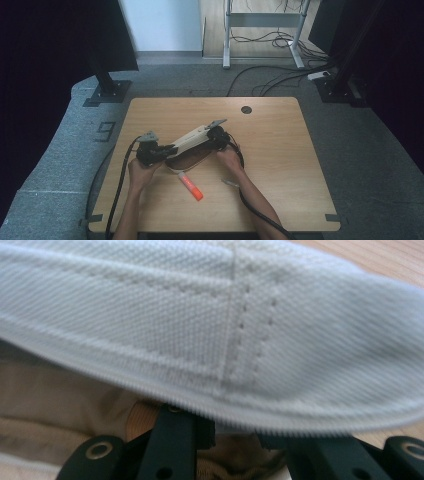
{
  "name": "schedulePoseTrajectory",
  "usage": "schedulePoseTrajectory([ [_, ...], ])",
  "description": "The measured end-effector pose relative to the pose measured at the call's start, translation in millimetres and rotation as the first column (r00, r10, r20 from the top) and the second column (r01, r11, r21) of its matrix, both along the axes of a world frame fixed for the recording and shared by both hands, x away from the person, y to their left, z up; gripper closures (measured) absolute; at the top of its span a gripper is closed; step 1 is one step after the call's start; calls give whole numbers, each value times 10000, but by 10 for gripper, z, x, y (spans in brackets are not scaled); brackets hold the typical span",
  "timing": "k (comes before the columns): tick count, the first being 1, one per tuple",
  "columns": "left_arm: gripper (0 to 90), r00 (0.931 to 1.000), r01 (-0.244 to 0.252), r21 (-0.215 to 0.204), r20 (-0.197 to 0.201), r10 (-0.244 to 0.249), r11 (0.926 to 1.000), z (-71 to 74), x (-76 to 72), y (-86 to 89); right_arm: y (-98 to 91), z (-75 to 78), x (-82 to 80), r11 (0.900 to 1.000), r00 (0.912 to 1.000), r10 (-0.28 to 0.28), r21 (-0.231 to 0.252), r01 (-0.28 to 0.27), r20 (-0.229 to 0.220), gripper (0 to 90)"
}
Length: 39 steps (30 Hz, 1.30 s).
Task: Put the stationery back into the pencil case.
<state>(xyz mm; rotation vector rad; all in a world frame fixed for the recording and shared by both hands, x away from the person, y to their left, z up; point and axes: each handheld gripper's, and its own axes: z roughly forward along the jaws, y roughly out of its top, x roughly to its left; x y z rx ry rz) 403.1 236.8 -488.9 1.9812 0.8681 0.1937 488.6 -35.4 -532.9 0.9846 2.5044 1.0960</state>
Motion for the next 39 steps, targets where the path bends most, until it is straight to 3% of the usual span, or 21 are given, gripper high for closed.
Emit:
schedulePoseTrajectory([
  [7,771,10000,81,61,14,-81,9999,7,-6,-12,19,-58,39,9991,9999,-148,389,149,-26,707],
  [16,773,10000,-28,143,53,27,9999,2,-1,-14,-38,-1,-2,9997,9999,-168,196,168,29,553],
  [39,770,10000,11,160,67,-12,9999,-7,10,-10,-420,308,-363,9977,9985,542,422,-537,-107,496],
])
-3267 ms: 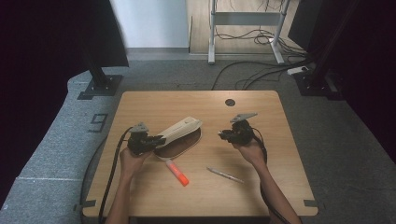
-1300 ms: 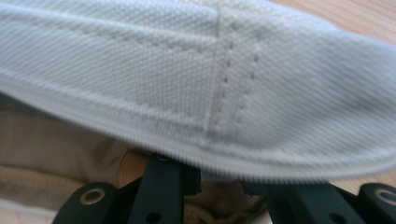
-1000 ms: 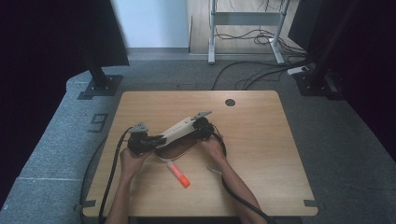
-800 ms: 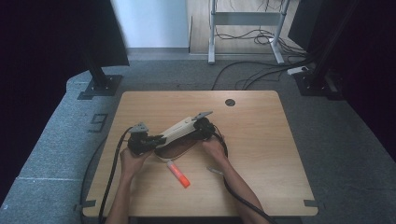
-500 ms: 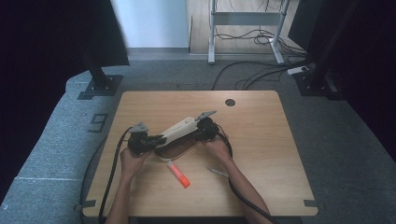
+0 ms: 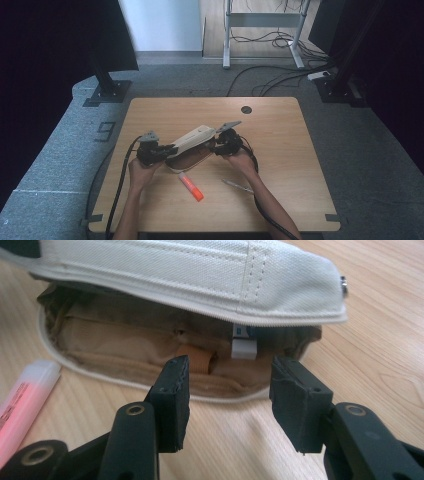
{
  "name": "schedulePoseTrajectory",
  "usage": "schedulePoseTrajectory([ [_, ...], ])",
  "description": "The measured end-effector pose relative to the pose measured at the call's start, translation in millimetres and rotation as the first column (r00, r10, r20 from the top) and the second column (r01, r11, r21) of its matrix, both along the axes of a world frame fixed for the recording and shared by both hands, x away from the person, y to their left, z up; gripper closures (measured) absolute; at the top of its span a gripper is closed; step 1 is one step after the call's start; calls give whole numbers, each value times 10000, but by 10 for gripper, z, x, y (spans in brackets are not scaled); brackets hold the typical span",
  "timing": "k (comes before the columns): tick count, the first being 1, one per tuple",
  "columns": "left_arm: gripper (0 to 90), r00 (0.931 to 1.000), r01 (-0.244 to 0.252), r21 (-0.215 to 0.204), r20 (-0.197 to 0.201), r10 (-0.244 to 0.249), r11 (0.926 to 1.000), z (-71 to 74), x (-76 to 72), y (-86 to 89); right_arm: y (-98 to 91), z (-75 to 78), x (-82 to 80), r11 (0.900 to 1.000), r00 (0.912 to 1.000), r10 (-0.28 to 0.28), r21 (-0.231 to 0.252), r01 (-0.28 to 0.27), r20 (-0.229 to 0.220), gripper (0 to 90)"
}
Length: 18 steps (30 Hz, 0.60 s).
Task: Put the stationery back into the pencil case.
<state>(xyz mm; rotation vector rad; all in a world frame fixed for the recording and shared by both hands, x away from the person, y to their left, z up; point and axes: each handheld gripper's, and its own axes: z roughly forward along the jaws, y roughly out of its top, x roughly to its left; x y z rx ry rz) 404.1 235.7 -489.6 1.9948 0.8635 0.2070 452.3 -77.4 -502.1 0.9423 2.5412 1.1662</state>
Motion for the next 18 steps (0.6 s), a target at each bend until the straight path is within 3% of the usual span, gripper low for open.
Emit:
schedulePoseTrajectory([
  [14,769,10000,9,93,49,-9,10000,6,-8,-9,-297,75,-249,9999,9999,-60,87,59,105,510],
  [18,769,10000,23,161,89,-25,9999,14,-10,-15,-426,109,-364,9997,9996,-228,125,227,137,460],
])
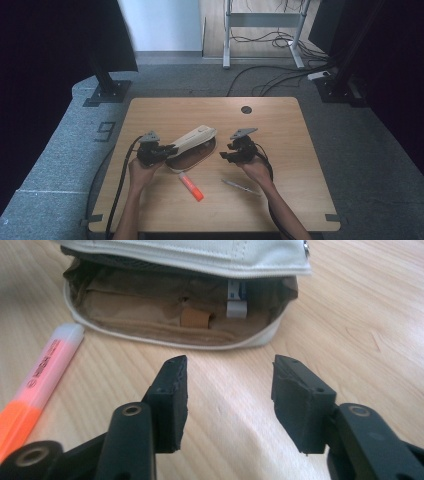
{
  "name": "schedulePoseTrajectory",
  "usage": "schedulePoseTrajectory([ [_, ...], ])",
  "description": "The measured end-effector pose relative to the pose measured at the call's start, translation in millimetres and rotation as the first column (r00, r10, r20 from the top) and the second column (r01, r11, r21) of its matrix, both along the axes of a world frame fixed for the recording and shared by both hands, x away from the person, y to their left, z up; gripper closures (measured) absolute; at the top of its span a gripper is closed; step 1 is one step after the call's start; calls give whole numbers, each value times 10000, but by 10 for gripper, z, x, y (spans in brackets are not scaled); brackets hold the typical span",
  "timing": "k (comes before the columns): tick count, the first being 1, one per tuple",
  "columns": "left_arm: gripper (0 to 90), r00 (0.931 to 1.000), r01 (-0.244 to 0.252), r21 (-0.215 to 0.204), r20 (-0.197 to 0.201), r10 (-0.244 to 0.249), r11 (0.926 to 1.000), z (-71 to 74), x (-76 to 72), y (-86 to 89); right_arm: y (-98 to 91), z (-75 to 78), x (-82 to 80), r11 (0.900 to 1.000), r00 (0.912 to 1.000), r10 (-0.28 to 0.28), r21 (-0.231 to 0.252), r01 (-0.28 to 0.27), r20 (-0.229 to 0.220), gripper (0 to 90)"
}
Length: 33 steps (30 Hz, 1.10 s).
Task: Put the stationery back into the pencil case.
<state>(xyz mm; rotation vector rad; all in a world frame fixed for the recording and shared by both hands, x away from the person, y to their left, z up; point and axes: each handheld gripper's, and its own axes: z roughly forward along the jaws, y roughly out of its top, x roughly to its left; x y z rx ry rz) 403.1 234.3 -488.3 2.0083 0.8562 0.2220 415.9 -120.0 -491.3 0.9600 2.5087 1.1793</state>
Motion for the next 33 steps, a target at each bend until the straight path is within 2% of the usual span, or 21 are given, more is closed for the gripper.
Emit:
schedulePoseTrajectory([
  [5,769,10000,13,19,-6,-13,10000,5,-2,1,-114,3,-89,9999,10000,-36,98,36,-77,460],
  [11,768,10000,10,32,-9,-9,10000,7,-6,2,-265,-24,-244,9997,9998,117,225,-113,-155,517],
  [18,768,10000,-14,-46,-56,14,10000,0,-6,13,-383,-51,-441,9995,9995,304,-63,-304,-48,593],
  [22,768,10000,-9,-47,-58,9,10000,0,-7,12,-462,-104,-560,9994,9993,332,-78,-333,-173,638],
  [33,766,10000,16,-51,-64,-17,10000,-4,-8,15,-493,-252,-788,9972,9966,685,-251,-697,-457,686],
])
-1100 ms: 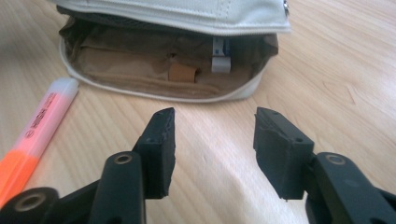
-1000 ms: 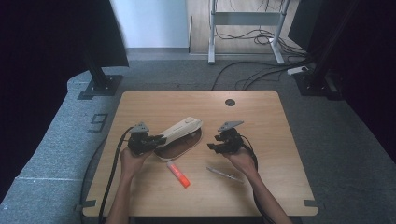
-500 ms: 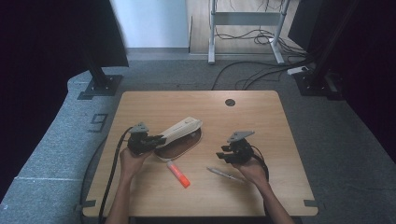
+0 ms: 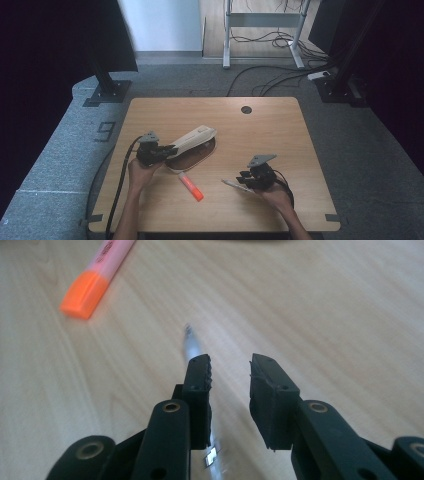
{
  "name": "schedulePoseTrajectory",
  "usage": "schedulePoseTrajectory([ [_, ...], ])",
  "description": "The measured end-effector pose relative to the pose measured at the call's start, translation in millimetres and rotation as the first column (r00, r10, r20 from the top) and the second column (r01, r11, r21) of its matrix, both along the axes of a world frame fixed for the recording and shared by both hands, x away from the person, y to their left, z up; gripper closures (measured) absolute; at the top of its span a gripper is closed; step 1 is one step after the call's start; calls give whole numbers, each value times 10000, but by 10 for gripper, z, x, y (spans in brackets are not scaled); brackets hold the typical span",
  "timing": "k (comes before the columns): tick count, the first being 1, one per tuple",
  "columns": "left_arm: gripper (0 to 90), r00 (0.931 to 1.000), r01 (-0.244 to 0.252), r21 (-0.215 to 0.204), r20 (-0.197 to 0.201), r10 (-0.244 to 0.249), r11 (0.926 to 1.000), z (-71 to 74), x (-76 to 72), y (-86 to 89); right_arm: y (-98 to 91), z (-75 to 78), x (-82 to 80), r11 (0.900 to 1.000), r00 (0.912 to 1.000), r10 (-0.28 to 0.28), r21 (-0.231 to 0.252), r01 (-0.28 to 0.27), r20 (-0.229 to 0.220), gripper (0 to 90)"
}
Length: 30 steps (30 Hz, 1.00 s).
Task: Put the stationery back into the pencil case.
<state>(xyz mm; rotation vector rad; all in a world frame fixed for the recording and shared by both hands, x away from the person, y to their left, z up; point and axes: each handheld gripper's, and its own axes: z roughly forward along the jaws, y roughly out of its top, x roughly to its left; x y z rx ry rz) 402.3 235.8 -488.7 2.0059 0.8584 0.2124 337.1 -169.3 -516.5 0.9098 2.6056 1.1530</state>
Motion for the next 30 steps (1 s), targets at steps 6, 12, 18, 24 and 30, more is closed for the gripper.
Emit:
schedulePoseTrajectory([
  [6,765,10000,-4,16,5,4,10000,1,-4,-4,-13,-92,-116,9996,9996,213,-167,-216,-193,708],
  [12,765,10000,-12,3,-5,12,10000,0,-3,-5,-33,-170,-165,9992,9995,260,-293,-266,-200,708],
  [18,763,10000,9,-44,-28,-9,10000,-8,3,-5,-44,-235,-179,9990,9996,228,-389,-233,-139,739],
  [24,763,10000,2,-6,-19,-2,10000,-8,-3,-17,-67,-246,-194,9992,9996,269,-299,-272,-82,769],
  [30,765,10000,7,36,6,-7,10000,-4,-4,-19,-49,-229,-190,9991,9997,236,-355,-237,-40,781],
])
